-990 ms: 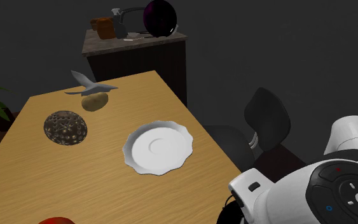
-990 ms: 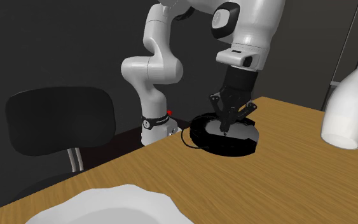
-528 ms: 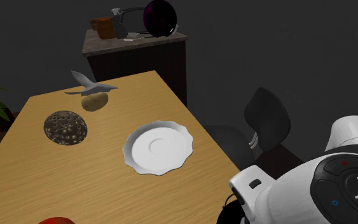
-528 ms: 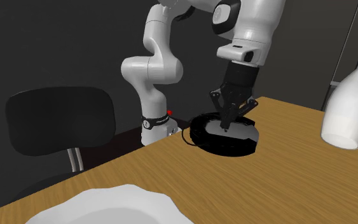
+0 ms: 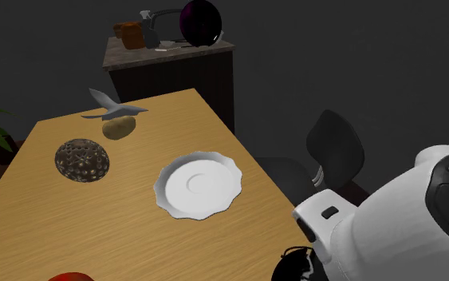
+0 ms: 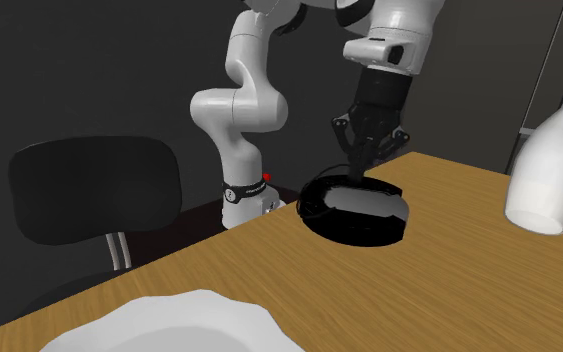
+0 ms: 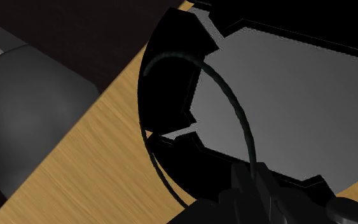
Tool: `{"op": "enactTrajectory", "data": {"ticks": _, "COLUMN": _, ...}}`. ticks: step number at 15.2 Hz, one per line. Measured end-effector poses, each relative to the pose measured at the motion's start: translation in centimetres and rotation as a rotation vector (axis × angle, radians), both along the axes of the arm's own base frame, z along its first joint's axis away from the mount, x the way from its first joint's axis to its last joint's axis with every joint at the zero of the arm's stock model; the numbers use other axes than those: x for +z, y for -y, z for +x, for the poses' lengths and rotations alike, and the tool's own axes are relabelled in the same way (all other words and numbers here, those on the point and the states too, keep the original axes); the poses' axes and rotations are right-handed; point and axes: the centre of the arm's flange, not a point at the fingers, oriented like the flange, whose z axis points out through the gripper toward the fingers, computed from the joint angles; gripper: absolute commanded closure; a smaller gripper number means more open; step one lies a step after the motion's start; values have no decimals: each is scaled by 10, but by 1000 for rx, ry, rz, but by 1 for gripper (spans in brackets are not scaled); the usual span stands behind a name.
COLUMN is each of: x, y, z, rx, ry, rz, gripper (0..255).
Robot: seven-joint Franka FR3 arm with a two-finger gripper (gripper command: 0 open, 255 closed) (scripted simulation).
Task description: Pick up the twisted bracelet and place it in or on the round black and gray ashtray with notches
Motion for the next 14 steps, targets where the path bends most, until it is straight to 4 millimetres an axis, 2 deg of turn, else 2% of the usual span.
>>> {"op": "enactTrajectory", "data": {"ticks": 8, "x": 41, "y": -2, "z": 1, "rx": 1, "ry": 1, "rz": 2, "gripper": 255}}
{"op": "enactTrajectory", "data": {"ticks": 12, "x": 60, "y": -25, "z": -30, "rx": 1, "ry": 0, "rz": 1, "gripper": 255}}
{"op": "enactTrajectory", "data": {"ticks": 13, "x": 61, "y": -25, "z": -30, "rx": 1, "ry": 0, "rz": 1, "gripper": 0}}
{"op": "enactTrajectory", "data": {"ticks": 14, "x": 61, "y": -25, "z": -30, "rx": 1, "ry": 0, "rz": 1, "gripper": 0}}
